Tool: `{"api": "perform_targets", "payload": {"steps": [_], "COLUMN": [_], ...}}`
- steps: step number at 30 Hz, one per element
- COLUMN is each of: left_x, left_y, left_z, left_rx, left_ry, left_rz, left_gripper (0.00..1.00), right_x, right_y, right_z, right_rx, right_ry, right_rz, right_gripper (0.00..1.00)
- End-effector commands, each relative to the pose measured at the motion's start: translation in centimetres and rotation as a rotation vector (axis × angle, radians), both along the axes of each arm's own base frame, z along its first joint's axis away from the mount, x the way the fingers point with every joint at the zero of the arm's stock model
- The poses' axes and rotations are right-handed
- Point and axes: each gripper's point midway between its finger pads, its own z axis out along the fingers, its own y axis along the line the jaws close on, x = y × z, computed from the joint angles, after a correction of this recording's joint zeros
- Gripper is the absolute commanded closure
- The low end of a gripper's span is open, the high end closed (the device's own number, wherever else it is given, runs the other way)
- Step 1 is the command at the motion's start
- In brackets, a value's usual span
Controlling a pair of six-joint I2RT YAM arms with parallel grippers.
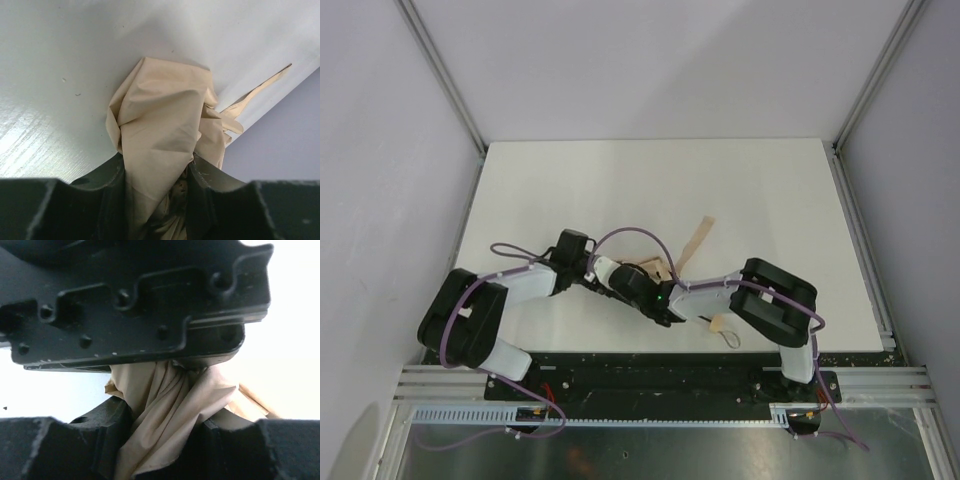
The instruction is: Put away the umbrella
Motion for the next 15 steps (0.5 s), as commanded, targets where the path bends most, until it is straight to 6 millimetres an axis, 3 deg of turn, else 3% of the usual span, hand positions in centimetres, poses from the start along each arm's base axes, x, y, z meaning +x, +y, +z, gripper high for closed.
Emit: {"api": "perform_targets", "payload": {"steps": [1,2,7,8,10,15], "left_x": [-1.4,-1.0,1.6,2.0,2.7,3.3], "left_y": [-0.8,-0.7,1.0,1.5,2.6,5.2], "left_z": [0.5,0.9,3.8,4.5,5.8,8.2], "left_rx": [-0.007,0.005,0.087,0.1,0.127,0.152], "left_ry": [0.044,0.012,-0.192,-0.23,-0.304,-0.415], "left_rz": [-0.087,-0.101,-0.14,-0.141,-0.141,-0.11], "left_gripper": [0.96,0.87,0.15,0.08,0.02,0.01], "right_x": [-2.4,-2.5,-3.9,-4.1,-4.4,-4.5], "right_y": [-4.7,-4.6,-4.1,-4.1,-4.0,-3.7], "right_z": [-7.8,-7.8,-7.5,-7.4,-7.1,-6.7], "right_rx": [-0.082,-0.052,0.084,0.114,0.184,0.361], "right_ry": [0.33,0.379,0.615,0.659,0.747,0.943], "right_rz": [-0.004,0.014,0.131,0.145,0.168,0.207], "right_gripper": [1.0,1.0,1.0,1.0,1.0,1.0]}}
